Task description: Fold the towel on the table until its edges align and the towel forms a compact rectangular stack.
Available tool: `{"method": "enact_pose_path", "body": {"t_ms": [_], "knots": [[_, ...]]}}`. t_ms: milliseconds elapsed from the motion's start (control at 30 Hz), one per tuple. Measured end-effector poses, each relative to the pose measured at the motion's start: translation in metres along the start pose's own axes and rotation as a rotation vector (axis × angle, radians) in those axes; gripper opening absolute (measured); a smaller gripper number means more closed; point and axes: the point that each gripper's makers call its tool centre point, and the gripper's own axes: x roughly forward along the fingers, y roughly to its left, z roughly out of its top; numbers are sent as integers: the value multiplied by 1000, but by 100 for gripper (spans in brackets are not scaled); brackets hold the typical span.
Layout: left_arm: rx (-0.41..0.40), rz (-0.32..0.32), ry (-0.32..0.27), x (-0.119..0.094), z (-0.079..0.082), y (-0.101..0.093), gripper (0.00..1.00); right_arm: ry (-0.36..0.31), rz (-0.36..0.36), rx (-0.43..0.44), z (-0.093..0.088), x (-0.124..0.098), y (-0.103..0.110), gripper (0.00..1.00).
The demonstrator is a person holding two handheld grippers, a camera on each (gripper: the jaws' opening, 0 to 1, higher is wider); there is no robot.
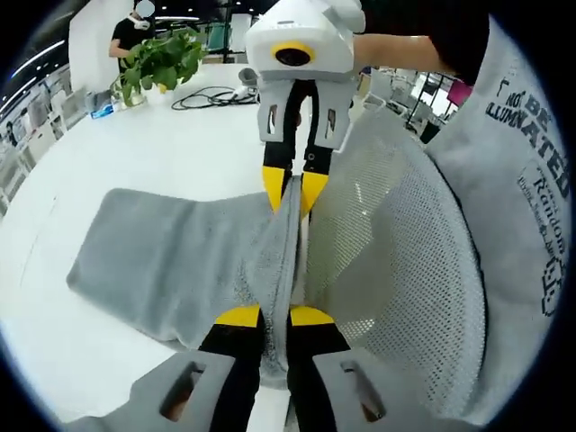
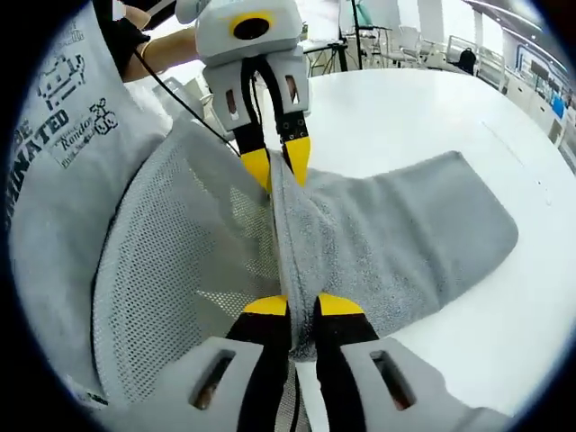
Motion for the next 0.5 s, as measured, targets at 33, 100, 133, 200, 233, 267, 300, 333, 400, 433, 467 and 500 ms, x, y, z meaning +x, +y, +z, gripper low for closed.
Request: {"method": "enact_pose_path", "body": {"t_ms": [33, 100, 133, 200, 233, 267, 300, 333, 400, 433, 467, 500], "knots": [[-2, -3, -6, -5, 2, -2, 9, -7, 7, 6, 3, -5, 5, 7], [-3, -10, -16, -12, 7, -7, 9, -18, 24, 18, 8, -11, 12, 7], [-2, -15, -21, -15, 9, -9, 9, -24, 32, 22, 11, -15, 15, 7], [3, -28, -29, -22, 14, -14, 9, -29, 45, 26, 14, -21, 22, 7], [4, -34, -32, -25, 17, -16, 9, -31, 49, 27, 16, -23, 24, 7], [4, -40, -33, -27, 18, -17, 9, -33, 55, 30, 18, -25, 27, 7], [5, -45, -35, -29, 19, -19, 9, -35, 65, 37, 20, -28, 30, 7], [5, -51, -36, -31, 21, -20, 9, -36, 67, 39, 21, -29, 31, 7], [9, -65, -40, -37, 25, -24, 9, -40, 83, 46, 26, -36, 38, 7], [9, -72, -43, -40, 27, -25, 9, -42, 89, 49, 27, -38, 39, 7], [11, -78, -46, -42, 28, -26, 9, -46, 100, 51, 30, -42, 42, 7], [12, -87, -49, -45, 30, -28, 9, -47, 104, 53, 31, -43, 43, 7]]}}
